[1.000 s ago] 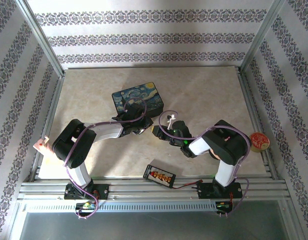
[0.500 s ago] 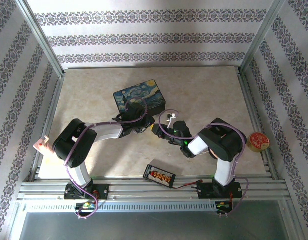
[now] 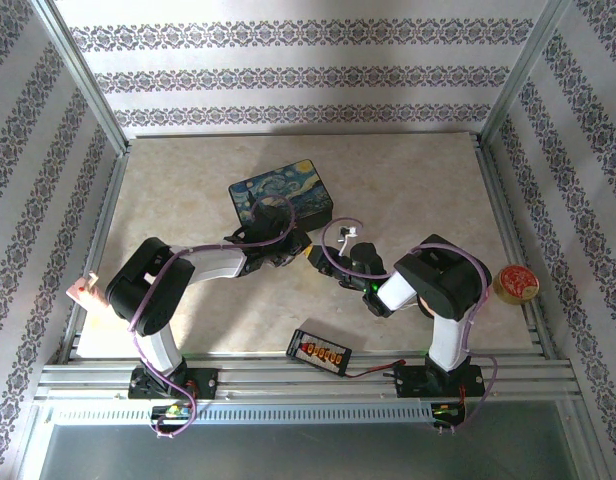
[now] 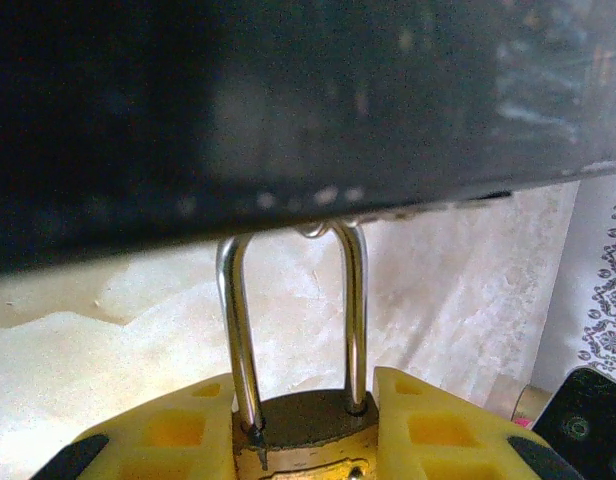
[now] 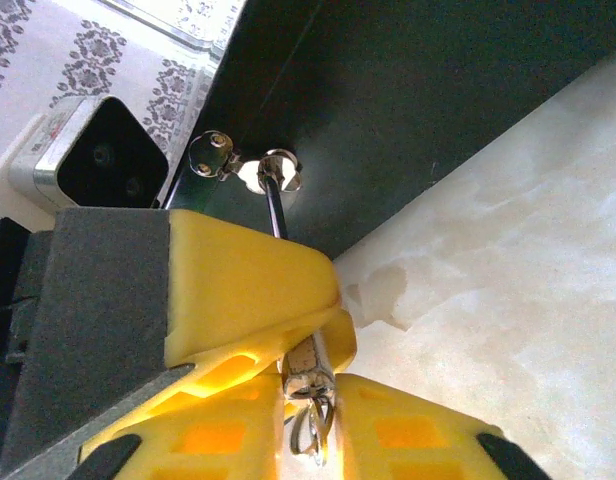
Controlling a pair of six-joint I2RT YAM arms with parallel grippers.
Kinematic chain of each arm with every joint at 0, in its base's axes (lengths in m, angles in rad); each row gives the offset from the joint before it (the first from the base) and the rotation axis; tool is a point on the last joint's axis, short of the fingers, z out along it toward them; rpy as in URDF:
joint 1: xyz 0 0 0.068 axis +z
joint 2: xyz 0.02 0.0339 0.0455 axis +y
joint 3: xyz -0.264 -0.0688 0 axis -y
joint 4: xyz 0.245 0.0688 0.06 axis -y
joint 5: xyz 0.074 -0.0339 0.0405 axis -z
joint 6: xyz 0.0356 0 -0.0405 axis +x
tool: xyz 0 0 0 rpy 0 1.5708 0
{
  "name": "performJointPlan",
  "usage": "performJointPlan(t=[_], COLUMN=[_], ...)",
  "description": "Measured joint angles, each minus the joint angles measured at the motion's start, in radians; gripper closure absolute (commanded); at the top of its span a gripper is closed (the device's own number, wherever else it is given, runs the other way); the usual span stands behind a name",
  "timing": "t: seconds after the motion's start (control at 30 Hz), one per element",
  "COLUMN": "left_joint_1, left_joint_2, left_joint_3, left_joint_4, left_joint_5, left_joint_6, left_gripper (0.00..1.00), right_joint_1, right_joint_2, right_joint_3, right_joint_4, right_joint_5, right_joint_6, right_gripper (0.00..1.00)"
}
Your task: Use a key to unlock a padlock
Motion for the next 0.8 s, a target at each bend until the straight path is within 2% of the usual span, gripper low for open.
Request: performJointPlan(t=[0.13,0.47,0.8], left_joint_1=[0.000,0.010,0.013], left_joint_2=[0.002,0.009,0.011], left_joint_3=[0.000,0.000,0.000], left_joint_4=[0.000,0.012,0.026], left_joint_5=[-0.001,-0.001,0.008], left_joint_6=[0.000,-0.002,-0.021], left_gripper=[1.00,1.00,1.00], right_joint_1=[-0.002,-0.006,-0.019], right_joint_2=[0.017,0.089,0.145], right_joint_3=[-0.001,-0.001,0.000], right_joint_4=[0.028,0.142,0.180], right_joint_5=[-0.001,-0.005,0.043], right_joint_6=[0.017,0.141,0.388], right_gripper=[0.85,1.00,1.00])
